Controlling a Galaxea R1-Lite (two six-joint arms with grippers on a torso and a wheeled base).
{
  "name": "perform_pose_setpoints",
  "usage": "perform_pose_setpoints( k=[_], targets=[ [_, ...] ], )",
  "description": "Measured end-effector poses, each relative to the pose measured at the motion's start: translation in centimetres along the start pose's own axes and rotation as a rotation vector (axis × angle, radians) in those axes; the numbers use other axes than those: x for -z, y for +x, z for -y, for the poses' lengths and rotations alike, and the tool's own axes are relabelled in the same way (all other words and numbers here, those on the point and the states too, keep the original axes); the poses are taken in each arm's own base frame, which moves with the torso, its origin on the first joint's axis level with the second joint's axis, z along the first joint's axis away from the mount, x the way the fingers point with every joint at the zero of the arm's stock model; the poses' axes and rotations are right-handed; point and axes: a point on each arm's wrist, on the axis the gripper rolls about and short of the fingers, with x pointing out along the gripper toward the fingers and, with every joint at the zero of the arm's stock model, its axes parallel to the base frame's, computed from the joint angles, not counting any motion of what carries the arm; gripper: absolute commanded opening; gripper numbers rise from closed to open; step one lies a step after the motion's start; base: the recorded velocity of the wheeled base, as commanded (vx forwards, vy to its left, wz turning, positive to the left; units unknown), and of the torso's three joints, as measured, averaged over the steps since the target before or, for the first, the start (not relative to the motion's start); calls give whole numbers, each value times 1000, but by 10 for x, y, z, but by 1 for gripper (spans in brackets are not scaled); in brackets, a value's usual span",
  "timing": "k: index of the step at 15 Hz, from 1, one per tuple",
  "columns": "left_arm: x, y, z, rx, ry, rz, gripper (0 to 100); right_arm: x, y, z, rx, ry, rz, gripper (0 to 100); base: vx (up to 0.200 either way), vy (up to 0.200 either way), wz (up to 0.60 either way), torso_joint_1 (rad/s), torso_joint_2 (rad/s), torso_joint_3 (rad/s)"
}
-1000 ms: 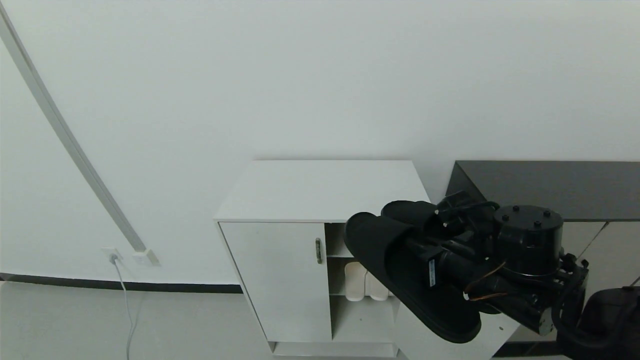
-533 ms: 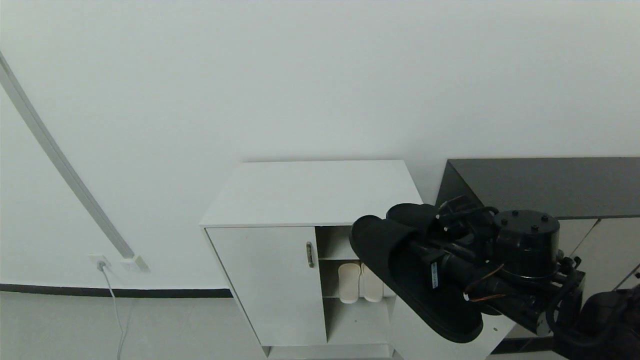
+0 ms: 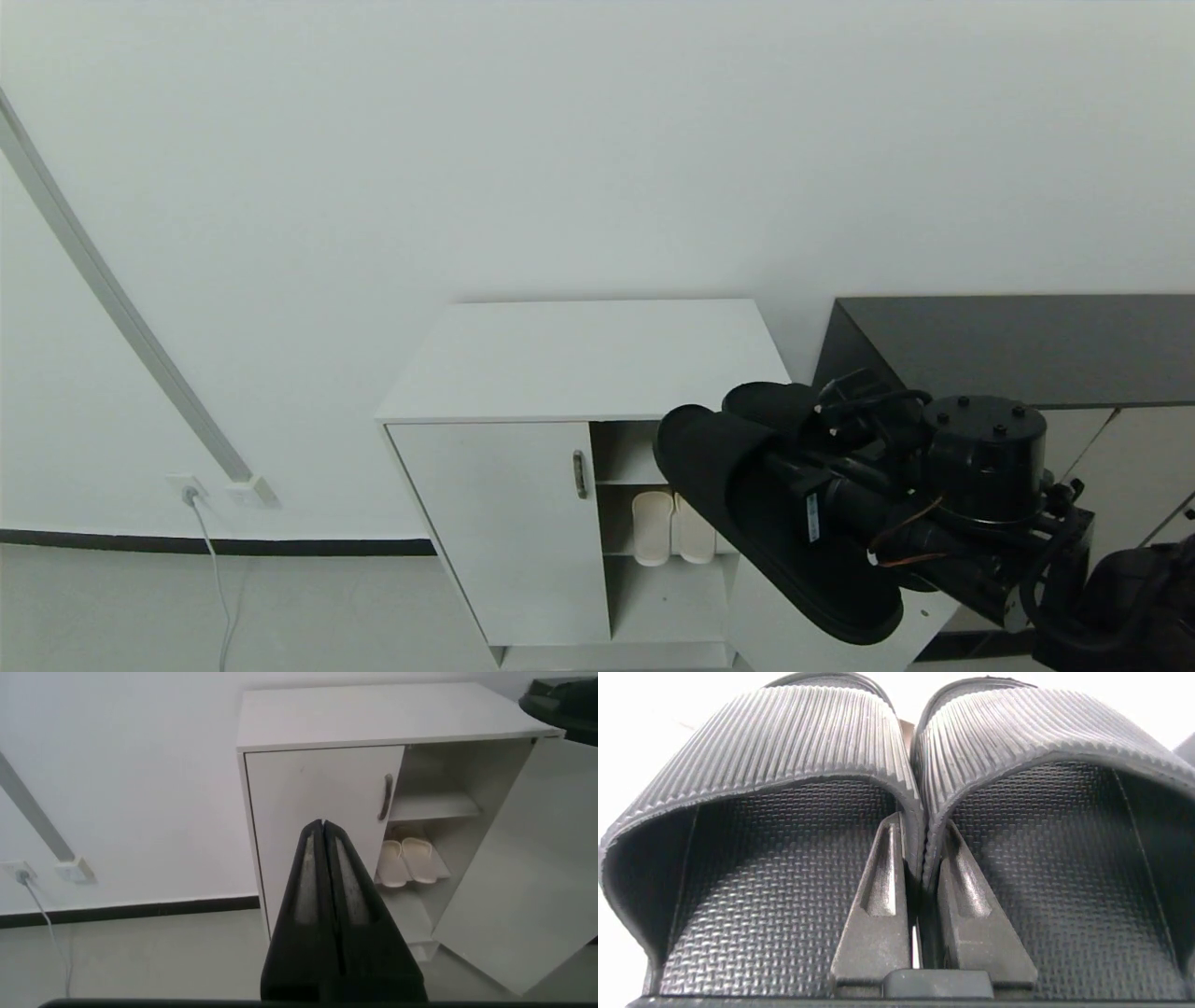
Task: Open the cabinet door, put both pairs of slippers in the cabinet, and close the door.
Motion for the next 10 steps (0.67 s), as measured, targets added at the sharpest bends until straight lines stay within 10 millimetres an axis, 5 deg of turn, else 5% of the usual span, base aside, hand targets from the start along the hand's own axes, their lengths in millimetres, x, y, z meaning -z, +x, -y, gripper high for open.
perform_pose_setpoints(
  k=[10],
  targets=[
    [0, 0, 0, 0, 0, 0, 0, 2, 0, 0, -3, -1, -7, 0, 0, 0, 0, -156, 350, 193]
  ],
)
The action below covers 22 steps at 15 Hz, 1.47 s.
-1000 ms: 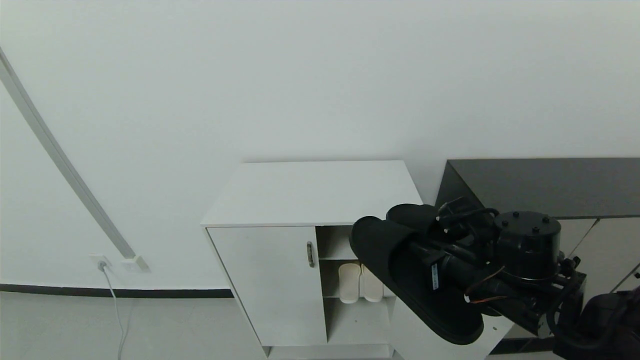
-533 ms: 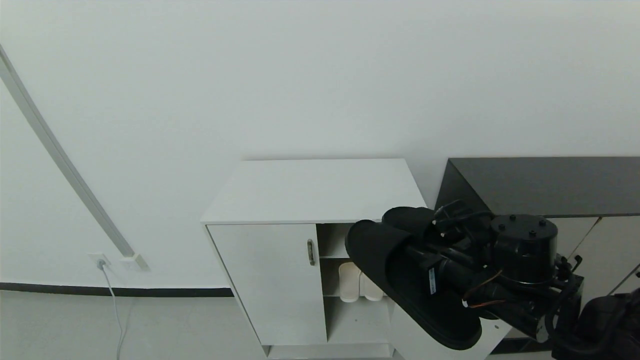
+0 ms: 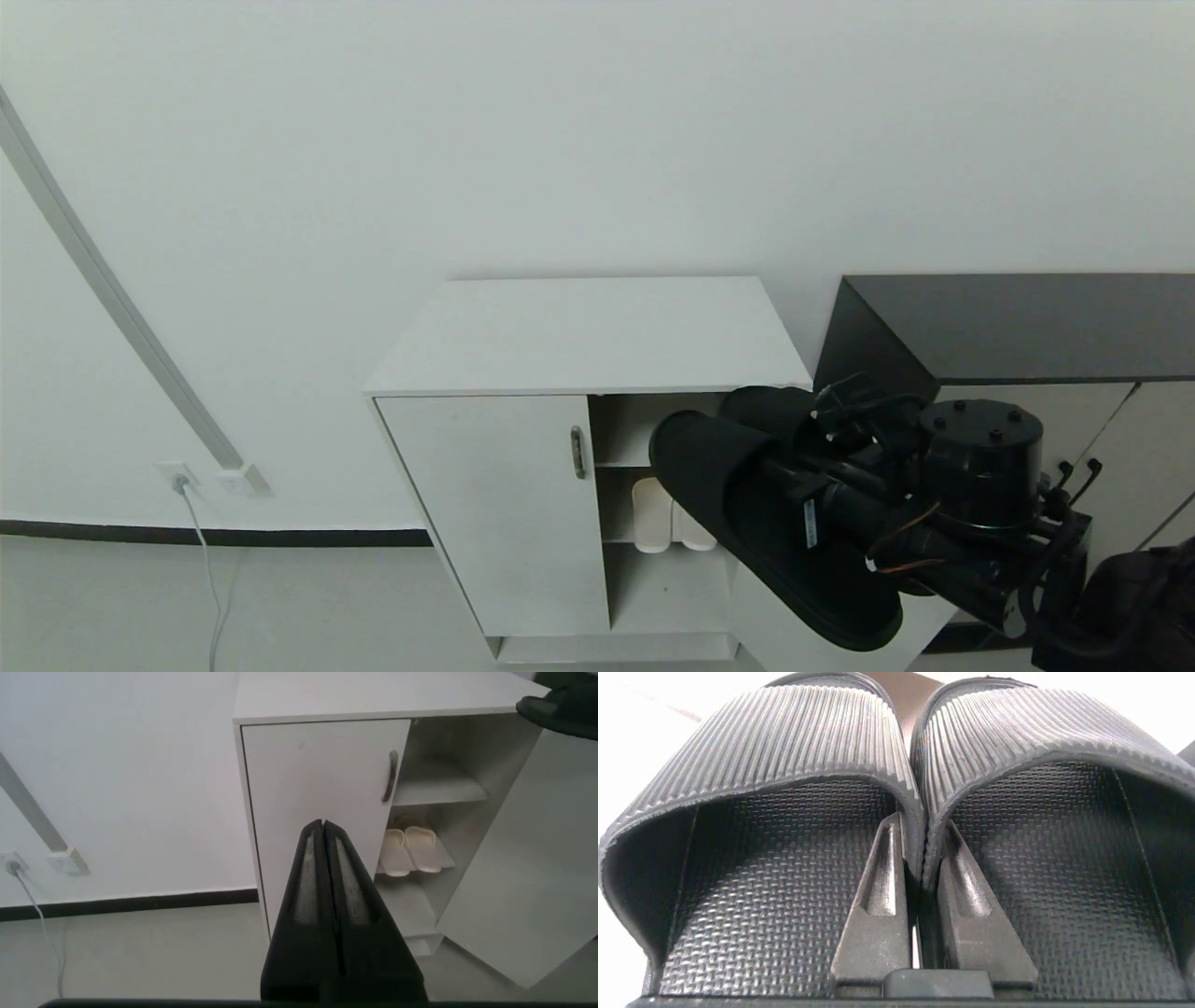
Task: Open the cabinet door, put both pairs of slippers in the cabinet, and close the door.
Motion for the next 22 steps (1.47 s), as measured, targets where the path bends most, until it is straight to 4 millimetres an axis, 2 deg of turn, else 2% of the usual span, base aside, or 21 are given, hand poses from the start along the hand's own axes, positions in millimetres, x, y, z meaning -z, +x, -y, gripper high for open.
perform_pose_setpoints(
  k=[22],
  targets=[
    [0, 0, 0, -1, -3, 0, 0, 3, -1, -3, -10, -2, 2, 0, 0, 0, 0, -191, 500, 306]
  ],
)
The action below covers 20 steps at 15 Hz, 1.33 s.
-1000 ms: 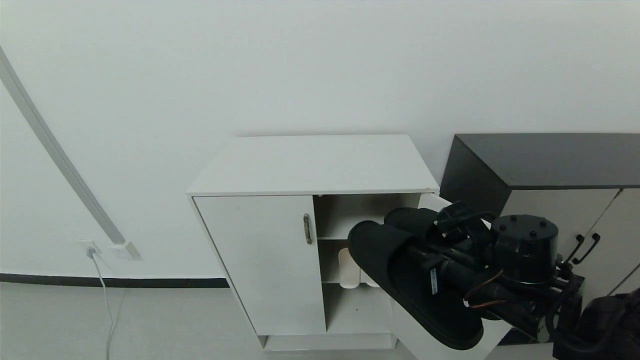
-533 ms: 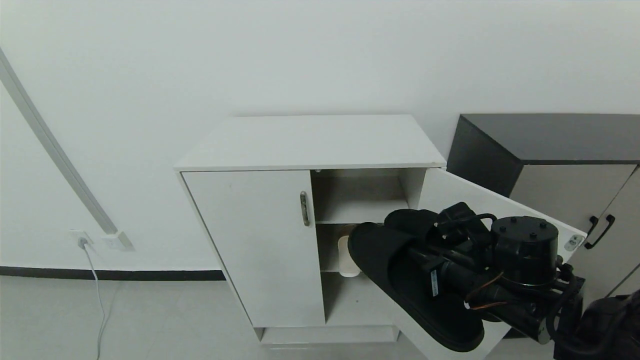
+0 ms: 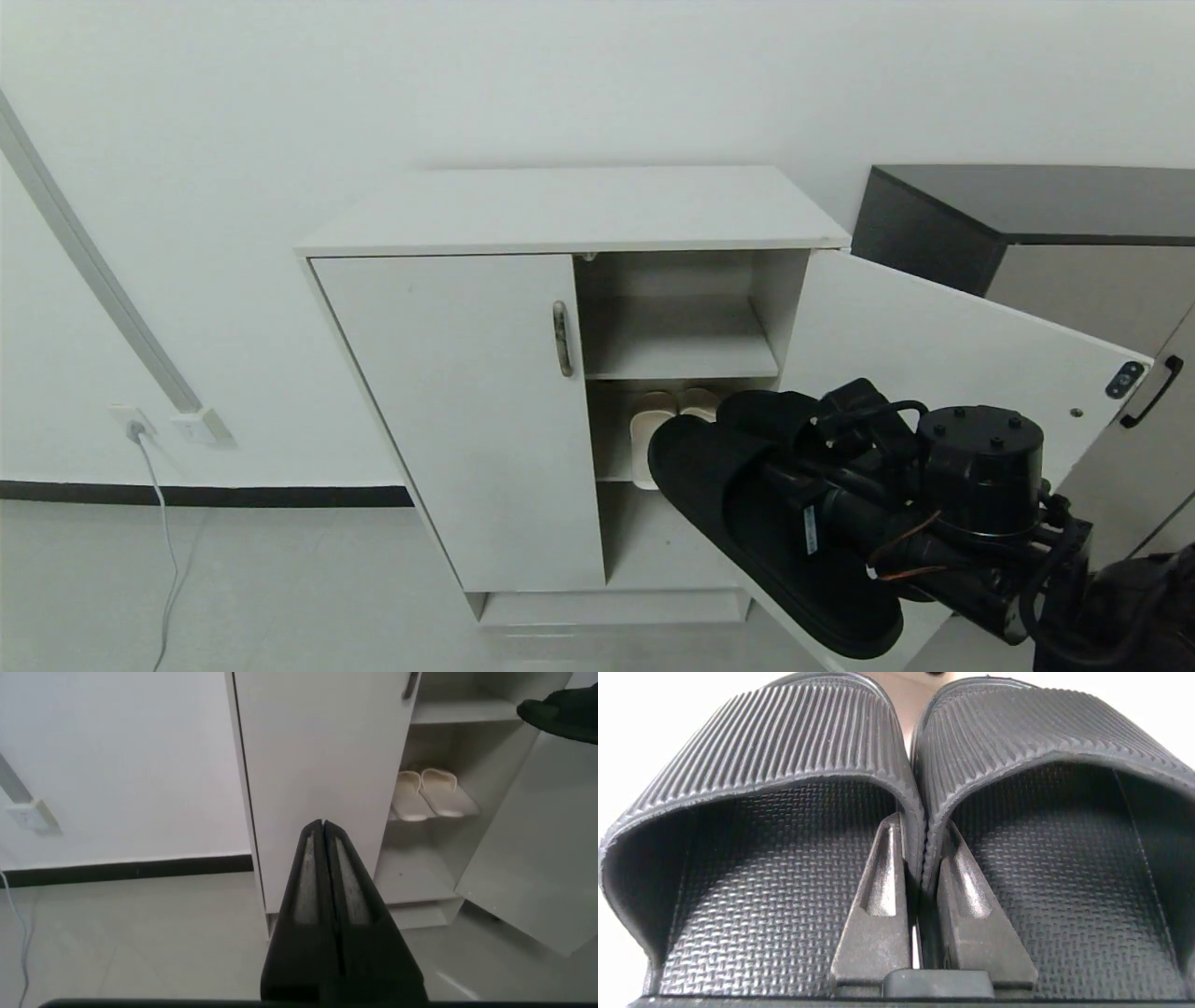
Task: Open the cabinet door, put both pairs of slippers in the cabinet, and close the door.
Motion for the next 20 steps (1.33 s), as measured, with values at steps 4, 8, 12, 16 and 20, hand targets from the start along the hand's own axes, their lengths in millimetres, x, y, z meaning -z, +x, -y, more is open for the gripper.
perform_pose_setpoints(
  k=[4, 8, 12, 16, 20],
  targets=[
    [0, 0, 0, 0, 0, 0, 0, 1, 2, 0, 1, 3, 23, 0, 0, 0, 0, -116, 464, 344],
    [0, 0, 0, 0, -1, 0, 0, 3, 3, -1, 0, 1, 16, 0, 0, 0, 0, -71, 453, 380],
    [0, 0, 0, 0, -1, -2, 0, 4, 3, -2, -3, 0, 18, 0, 0, 0, 0, -22, 403, 381],
    [0, 0, 0, 0, 0, 0, 0, 5, 2, -2, -7, -1, 15, 0, 0, 0, 0, -1, 76, 78],
    [0, 0, 0, 0, 0, 0, 0, 7, 3, -6, -22, -2, 19, 0, 0, 0, 0, 0, 0, 0]
  ],
)
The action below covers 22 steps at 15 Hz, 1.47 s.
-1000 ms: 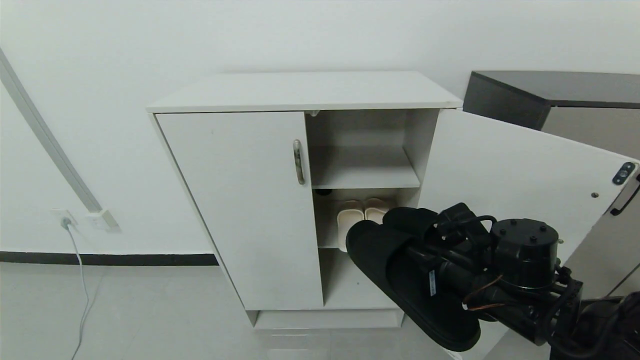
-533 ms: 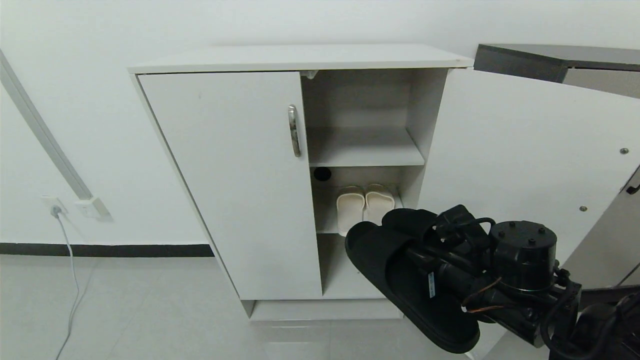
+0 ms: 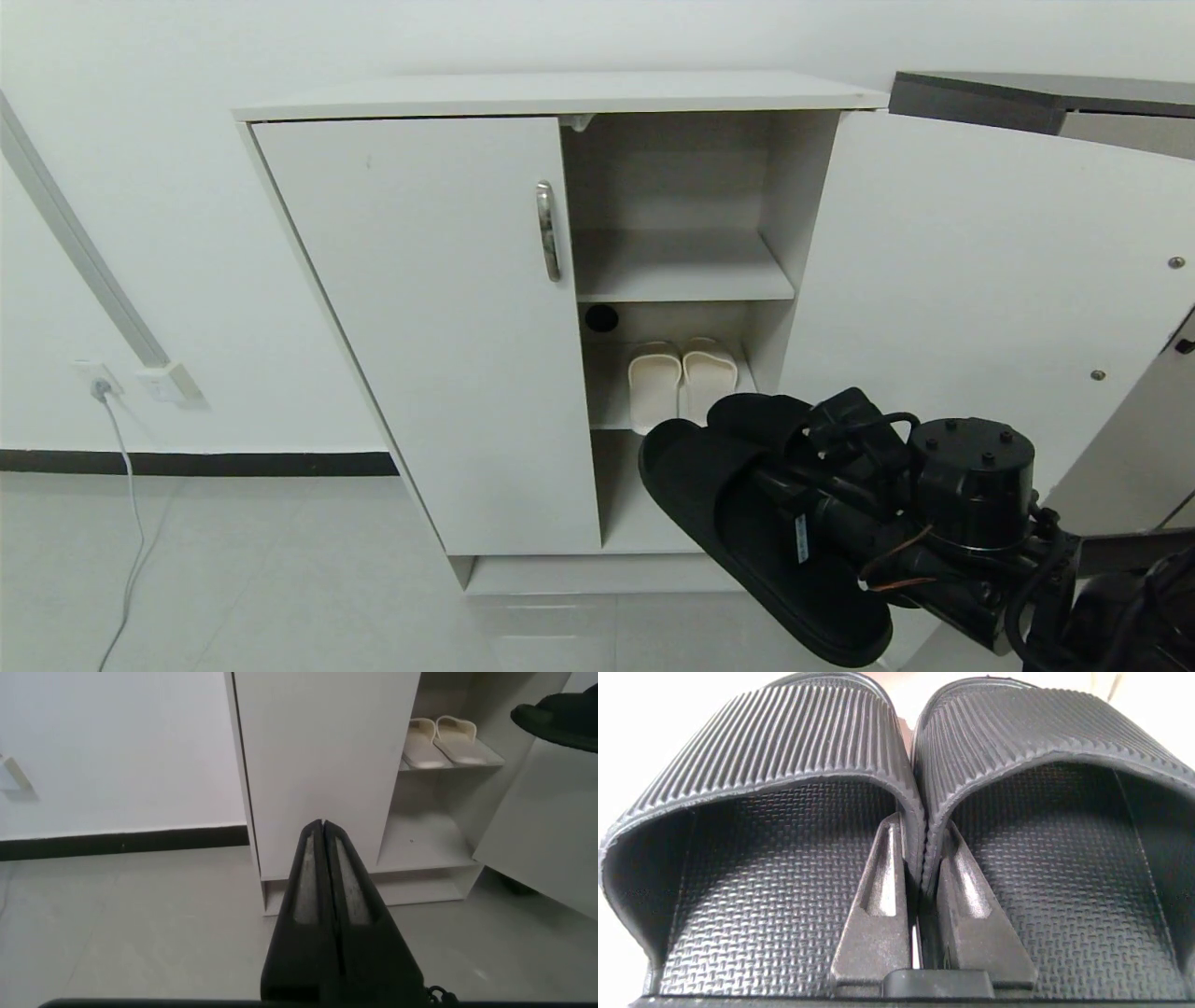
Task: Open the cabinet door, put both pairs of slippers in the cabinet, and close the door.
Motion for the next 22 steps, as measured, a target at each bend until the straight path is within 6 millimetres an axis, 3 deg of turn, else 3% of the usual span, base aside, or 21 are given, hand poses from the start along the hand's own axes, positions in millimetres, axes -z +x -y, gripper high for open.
perform_pose_setpoints(
  k=[6, 9, 14, 18, 22],
  targets=[
    [0, 0, 0, 0, 0, 0, 0, 6, 4, -4, -10, -3, 14, 0, 0, 0, 0, 0, 0, 0],
    [0, 0, 0, 0, 0, 0, 0, 13, 8, -17, -19, -29, 30, 0, 0, 0, 0, 0, 0, 0],
    [0, 0, 0, 1, 1, 0, 0, -5, 46, -56, 218, 14, -38, 0, 0, 0, 0, 0, 0, 0],
    [0, 0, 0, 1, 1, 0, 0, -52, 70, -82, 387, 89, -155, 0, 0, 0, 0, 0, 0, 0],
    [0, 0, 0, 0, 0, 0, 0, -114, 69, -98, 504, 167, -45, 0, 0, 0, 0, 0, 0, 0]
  ],
)
